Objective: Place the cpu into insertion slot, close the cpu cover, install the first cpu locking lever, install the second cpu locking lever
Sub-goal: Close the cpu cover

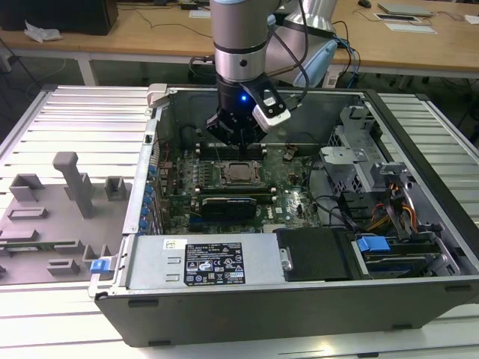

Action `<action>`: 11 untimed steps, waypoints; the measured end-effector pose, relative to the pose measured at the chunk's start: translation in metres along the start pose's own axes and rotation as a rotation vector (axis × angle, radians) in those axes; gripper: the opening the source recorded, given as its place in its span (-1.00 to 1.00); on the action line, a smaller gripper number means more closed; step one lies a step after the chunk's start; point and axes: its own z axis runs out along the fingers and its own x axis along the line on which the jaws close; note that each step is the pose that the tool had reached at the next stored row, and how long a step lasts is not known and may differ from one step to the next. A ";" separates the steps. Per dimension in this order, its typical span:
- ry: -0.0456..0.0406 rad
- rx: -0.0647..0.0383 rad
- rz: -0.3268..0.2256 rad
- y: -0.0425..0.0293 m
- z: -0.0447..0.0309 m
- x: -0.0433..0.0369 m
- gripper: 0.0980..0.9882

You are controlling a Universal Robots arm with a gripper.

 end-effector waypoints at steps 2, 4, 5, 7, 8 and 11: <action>0.0001 0.000 0.000 0.0000 -0.0001 0.0000 -0.98; 0.0001 0.000 0.001 0.0000 -0.0001 0.0000 -0.98; 0.0001 0.000 0.001 0.0000 -0.0001 0.0000 -0.98; 0.0001 0.000 0.001 0.0000 -0.0001 0.0000 -0.98; 0.0001 0.000 0.001 0.0000 -0.0001 0.0000 -0.98; 0.0000 0.000 0.001 0.0000 -0.0001 0.0000 -0.98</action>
